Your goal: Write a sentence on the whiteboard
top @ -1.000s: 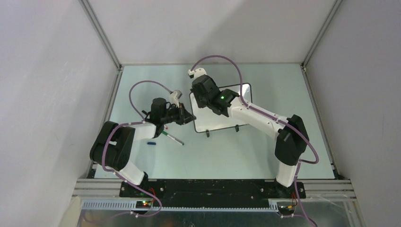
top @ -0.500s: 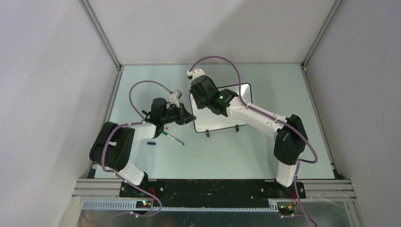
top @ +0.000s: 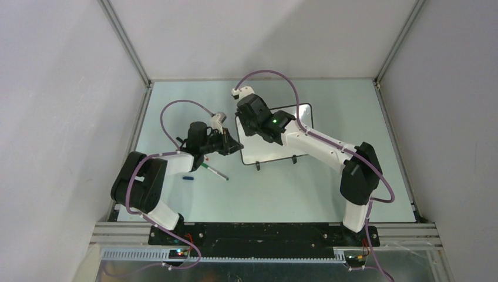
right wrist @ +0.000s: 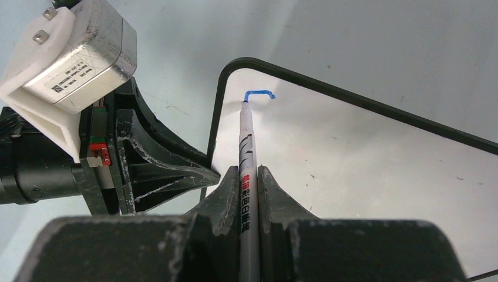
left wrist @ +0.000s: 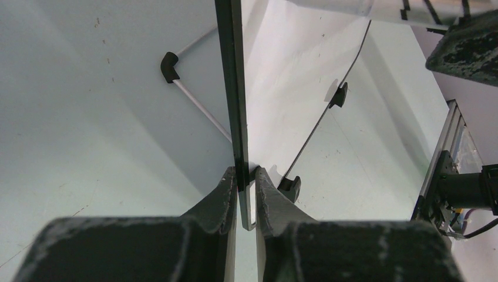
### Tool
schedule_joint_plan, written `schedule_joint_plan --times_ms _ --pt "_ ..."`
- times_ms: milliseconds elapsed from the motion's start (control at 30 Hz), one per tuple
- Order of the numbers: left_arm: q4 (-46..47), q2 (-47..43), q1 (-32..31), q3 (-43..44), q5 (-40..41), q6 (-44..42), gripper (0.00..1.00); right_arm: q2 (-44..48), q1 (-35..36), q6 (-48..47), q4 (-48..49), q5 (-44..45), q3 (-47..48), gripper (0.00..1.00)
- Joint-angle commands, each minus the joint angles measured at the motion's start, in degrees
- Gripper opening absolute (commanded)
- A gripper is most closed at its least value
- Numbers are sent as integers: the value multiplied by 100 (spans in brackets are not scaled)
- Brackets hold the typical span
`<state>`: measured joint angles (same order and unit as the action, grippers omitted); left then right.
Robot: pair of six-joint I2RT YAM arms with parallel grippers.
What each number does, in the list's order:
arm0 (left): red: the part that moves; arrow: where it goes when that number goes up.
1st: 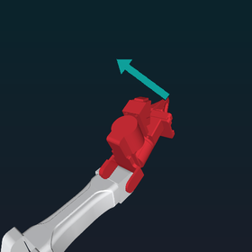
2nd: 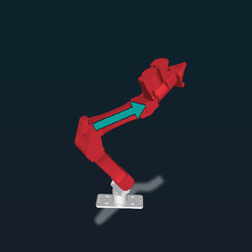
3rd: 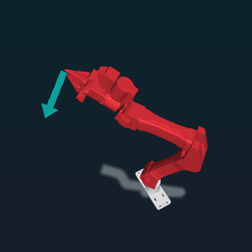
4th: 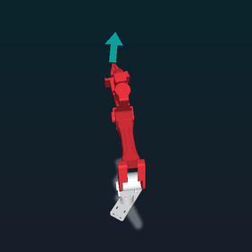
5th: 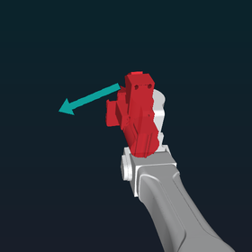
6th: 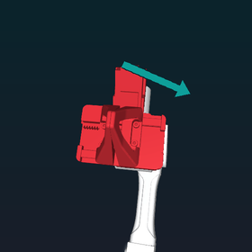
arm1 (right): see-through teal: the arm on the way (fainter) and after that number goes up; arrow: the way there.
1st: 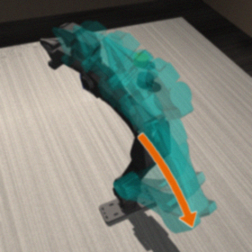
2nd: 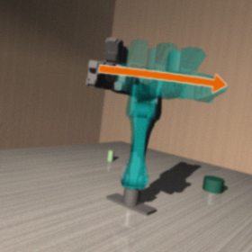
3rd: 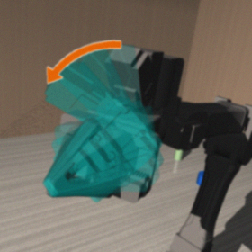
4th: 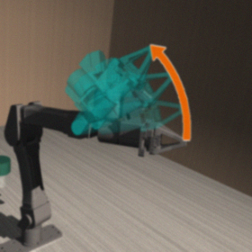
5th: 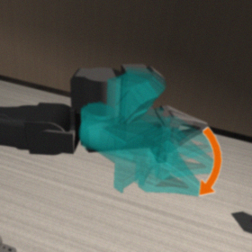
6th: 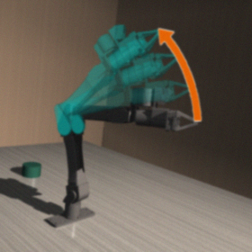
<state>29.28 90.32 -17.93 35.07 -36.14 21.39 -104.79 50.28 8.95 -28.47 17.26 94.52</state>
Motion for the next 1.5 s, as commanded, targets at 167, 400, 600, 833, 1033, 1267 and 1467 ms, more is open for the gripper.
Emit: schedule_joint_plan --times_ms 167,400,600,833,1033,1267,1467 --pt "-255 -126 -57 107 164 -275 4 189 -63 41 7 299 -151 0" --pt "-259 -129 -52 114 169 -276 4 314 -108 80 23 334 -323 0" --pt "-262 -130 -53 114 173 -284 4 420 -136 104 22 348 -424 0" --pt "-270 -139 -54 107 175 -284 4 453 -129 104 9 275 -522 0" --pt "-268 -145 -56 112 173 -288 3 443 -92 71 -21 181 -572 0" --pt "-274 -152 -64 110 182 -305 3 372 17 -6 6 116 -563 0" --pt "-299 -155 -90 110 205 -326 2 302 76 -35 8 72 -450 0"
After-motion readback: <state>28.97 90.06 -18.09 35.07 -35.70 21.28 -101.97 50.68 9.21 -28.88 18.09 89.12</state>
